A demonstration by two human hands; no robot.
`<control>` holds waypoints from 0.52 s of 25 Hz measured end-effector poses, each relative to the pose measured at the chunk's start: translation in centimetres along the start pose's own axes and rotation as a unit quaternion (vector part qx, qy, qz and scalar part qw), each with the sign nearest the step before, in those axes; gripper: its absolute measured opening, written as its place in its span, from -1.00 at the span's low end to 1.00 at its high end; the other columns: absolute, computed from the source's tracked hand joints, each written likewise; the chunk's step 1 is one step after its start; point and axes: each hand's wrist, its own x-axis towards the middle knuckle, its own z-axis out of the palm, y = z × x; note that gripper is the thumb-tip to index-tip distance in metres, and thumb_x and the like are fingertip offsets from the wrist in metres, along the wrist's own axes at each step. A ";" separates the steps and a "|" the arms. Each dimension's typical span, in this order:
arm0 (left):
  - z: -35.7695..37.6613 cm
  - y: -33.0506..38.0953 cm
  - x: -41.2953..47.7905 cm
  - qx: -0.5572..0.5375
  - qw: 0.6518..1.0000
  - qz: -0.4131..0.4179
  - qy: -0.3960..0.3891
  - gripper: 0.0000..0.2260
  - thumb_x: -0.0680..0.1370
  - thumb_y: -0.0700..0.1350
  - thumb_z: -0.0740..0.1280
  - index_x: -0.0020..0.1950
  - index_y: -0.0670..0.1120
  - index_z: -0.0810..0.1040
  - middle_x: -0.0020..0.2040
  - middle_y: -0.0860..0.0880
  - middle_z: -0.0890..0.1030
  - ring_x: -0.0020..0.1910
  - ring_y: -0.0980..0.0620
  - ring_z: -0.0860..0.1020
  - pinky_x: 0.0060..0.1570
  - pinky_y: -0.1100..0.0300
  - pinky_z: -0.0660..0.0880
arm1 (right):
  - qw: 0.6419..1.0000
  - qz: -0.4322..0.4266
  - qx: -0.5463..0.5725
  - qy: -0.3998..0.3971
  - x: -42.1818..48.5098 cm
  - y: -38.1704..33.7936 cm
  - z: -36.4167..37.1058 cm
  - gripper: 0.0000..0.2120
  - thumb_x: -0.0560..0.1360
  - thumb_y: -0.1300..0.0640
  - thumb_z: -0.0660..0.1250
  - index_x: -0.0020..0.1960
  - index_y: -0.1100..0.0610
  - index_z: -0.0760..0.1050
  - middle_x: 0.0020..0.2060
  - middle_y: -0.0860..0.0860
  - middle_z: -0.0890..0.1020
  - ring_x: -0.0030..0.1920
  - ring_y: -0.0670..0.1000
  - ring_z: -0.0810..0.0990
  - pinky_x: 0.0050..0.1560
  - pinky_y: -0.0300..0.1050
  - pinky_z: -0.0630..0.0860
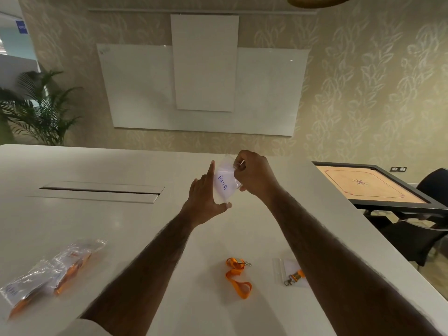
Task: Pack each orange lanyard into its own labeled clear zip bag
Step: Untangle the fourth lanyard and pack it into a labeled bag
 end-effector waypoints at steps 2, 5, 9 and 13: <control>0.0 0.2 0.0 -0.013 1.000 -0.001 0.006 0.14 0.37 0.23 0.52 0.64 -0.07 -0.20 0.42 -0.04 0.38 0.31 -0.08 0.43 0.41 -0.11 0.29 | 1.000 0.003 0.001 0.006 0.0 0.0 0.1 -0.84 0.41 0.32 0.20 -0.17 0.10 0.48 -0.32 0.02 0.63 -0.53 0.02 0.64 -0.62 -0.24 0.40; 0.0 0.3 0.0 -0.010 1.000 0.014 0.015 0.10 0.40 0.20 0.51 0.64 -0.11 -0.16 0.33 -0.05 0.44 0.24 -0.05 0.46 0.37 -0.09 0.37 | 1.000 0.002 -0.010 0.001 0.1 0.2 0.0 -0.88 0.39 0.31 0.27 -0.18 0.11 0.47 -0.32 0.03 0.62 -0.52 0.02 0.64 -0.59 -0.16 0.50; -0.1 0.9 0.3 0.003 1.000 0.019 0.009 0.11 0.39 0.20 0.50 0.64 -0.07 -0.18 0.27 -0.05 0.44 0.19 -0.02 0.46 0.32 0.01 0.37 | 0.995 -0.001 -0.101 0.022 0.5 0.5 -0.3 -0.86 0.39 0.20 0.42 -0.09 0.09 0.49 -0.26 -0.02 0.62 -0.36 0.06 0.65 -0.42 -0.14 0.53; -0.2 1.8 0.9 0.006 1.000 0.025 -0.007 0.12 0.39 0.17 0.54 0.65 -0.12 -0.16 0.36 -0.08 0.42 0.27 -0.05 0.46 0.38 0.00 0.35 | 0.988 -0.015 -0.154 0.028 0.5 0.6 0.1 -0.86 0.40 0.23 0.35 -0.05 0.09 0.56 -0.21 -0.03 0.63 -0.29 0.07 0.62 -0.31 -0.03 0.65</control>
